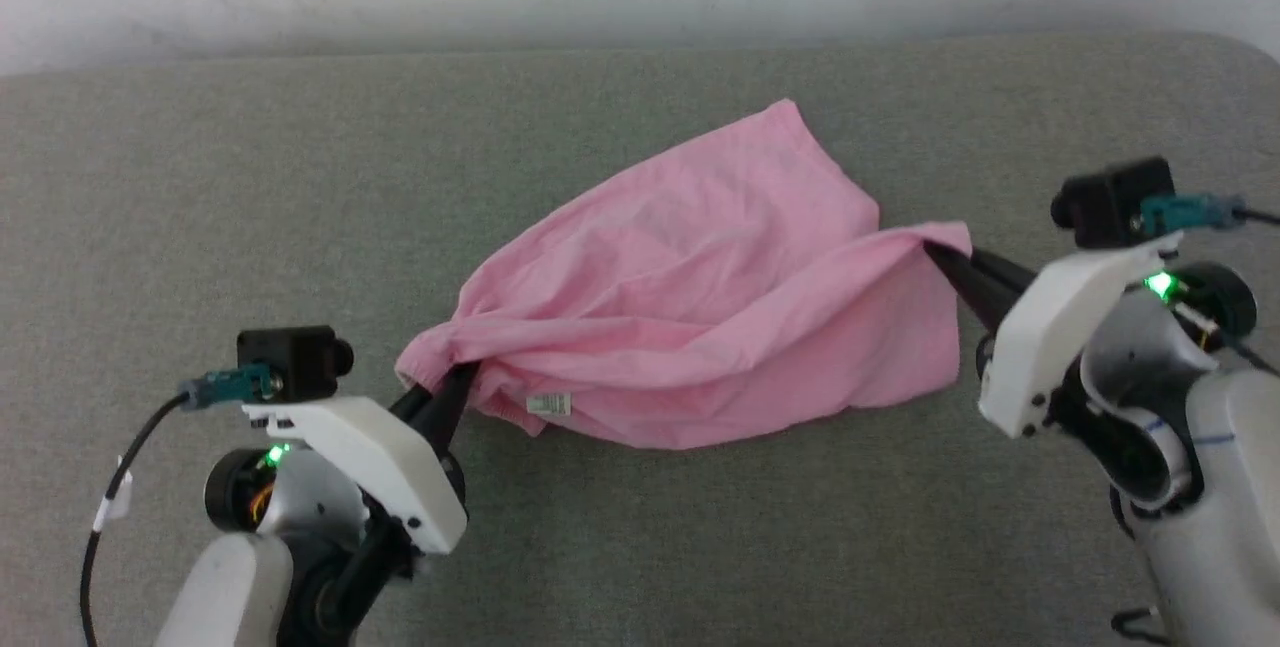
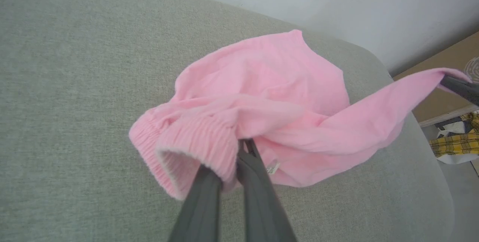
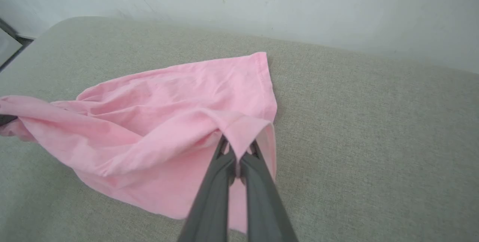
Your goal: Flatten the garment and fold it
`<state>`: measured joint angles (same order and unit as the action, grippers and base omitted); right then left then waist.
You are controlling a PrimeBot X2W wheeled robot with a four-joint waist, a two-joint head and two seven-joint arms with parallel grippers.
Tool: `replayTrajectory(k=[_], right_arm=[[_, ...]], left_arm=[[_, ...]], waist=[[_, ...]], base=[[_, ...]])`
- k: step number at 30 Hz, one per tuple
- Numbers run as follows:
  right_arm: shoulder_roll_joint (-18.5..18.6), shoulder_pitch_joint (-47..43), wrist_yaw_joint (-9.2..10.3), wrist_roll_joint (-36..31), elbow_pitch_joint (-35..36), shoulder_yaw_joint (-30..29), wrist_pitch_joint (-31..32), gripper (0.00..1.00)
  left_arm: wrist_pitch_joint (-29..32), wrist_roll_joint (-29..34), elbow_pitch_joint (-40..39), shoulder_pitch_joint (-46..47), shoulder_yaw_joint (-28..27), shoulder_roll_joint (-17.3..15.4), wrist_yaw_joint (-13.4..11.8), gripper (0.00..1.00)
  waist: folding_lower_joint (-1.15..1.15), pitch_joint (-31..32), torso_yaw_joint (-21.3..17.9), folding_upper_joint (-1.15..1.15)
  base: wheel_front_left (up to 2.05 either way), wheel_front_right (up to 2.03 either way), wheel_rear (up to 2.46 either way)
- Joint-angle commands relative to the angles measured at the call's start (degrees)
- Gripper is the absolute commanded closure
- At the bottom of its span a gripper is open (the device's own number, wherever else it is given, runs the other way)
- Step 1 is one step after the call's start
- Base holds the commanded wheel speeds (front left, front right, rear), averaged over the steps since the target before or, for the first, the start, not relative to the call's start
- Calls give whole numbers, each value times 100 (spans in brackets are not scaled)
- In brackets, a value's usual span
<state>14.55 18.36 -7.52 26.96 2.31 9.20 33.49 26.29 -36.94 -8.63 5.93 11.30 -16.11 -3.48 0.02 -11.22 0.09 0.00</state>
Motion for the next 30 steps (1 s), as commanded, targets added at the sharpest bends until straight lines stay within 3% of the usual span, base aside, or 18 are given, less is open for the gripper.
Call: replayTrajectory(k=[1, 12, 22, 23, 24, 25, 26, 28, 30], right_arm=[[20, 365, 3, 52, -281, 76, -82, 100], [207, 2645, 3, 441, -2600, 599, -732, 100], [267, 3582, 3, 459, -4471, 1025, -1747, 100], [250, 3598, 3, 470, -4627, 1081, -1828, 93], [236, 3616, 3, 471, -4734, 1161, -1930, 56], [237, 3626, 3, 445, -4801, 1287, -2075, 9], [244, 3618, 3, 444, -4874, 1383, -2226, 0], [271, 3592, 3, 425, -4986, 1532, -2616, 0], [287, 3530, 3, 397, -5035, 1659, -3072, 0]], left_arm=[[-73, -99, 114, 230, -49, 69, 68, 100], [-166, -582, 656, 1137, -255, 389, 165, 100], [-415, -692, 1685, 1917, -44, 766, 448, 100], [-435, -686, 1768, 1947, 7, 793, 501, 100], [-482, -627, 1835, 1970, 42, 786, 516, 100], [-543, -577, 1898, 1979, 62, 787, 522, 93], [-602, -552, 1953, 1974, 74, 797, 530, 60], [-721, -522, 2025, 1925, 90, 815, 557, 0], [-840, -497, 2040, 1831, 102, 826, 578, 0]], waist=[[-2, -344, 286, 0], [-2, -999, 882, 0], [-2, -1364, 1196, 0], [-2, -1368, 1195, 0], [-2, -1370, 1188, 0], [-2, -1359, 1176, 0], [-2, -1336, 1163, 0], [-2, -1259, 1130, 0], [-2, -1144, 1088, 0]], base=[[0, 0, 0], [0, 0, 0], [0, 0, 0], [0, 0, 0], [0, 0, 0], [0, 0, 0], [0, 0, 0], [0, 0, 0], [0, 0, 0]])
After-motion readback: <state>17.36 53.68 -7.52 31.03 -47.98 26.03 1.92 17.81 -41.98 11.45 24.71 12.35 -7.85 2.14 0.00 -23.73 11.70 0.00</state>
